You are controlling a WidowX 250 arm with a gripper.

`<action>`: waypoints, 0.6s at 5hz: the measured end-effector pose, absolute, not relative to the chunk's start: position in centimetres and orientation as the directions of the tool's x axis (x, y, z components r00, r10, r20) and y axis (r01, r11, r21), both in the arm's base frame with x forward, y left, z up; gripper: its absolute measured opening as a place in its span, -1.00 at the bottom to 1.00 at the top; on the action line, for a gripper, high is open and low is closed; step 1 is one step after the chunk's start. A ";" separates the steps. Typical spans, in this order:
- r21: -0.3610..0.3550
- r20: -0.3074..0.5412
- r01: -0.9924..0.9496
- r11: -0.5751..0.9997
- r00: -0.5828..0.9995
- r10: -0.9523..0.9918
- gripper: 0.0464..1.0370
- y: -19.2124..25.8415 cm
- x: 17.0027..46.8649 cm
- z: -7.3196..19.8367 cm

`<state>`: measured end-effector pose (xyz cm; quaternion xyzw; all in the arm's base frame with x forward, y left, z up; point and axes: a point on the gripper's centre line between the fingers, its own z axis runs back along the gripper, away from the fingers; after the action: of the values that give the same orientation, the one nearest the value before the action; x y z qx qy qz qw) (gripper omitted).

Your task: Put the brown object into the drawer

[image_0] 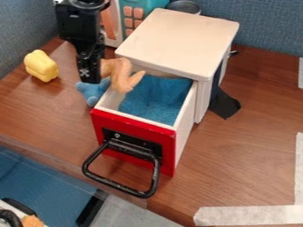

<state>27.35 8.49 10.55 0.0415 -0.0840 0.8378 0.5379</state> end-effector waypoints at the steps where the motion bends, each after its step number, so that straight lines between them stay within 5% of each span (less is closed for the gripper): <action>1: -0.082 0.155 -0.922 -0.379 -0.388 0.909 -0.04 7.4 27.1 10.5; 3: -0.067 0.159 -0.944 -0.323 -0.330 0.930 0.11 4.8 26.6 10.0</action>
<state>26.60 4.81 9.98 0.0458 -0.0736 0.8121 0.5770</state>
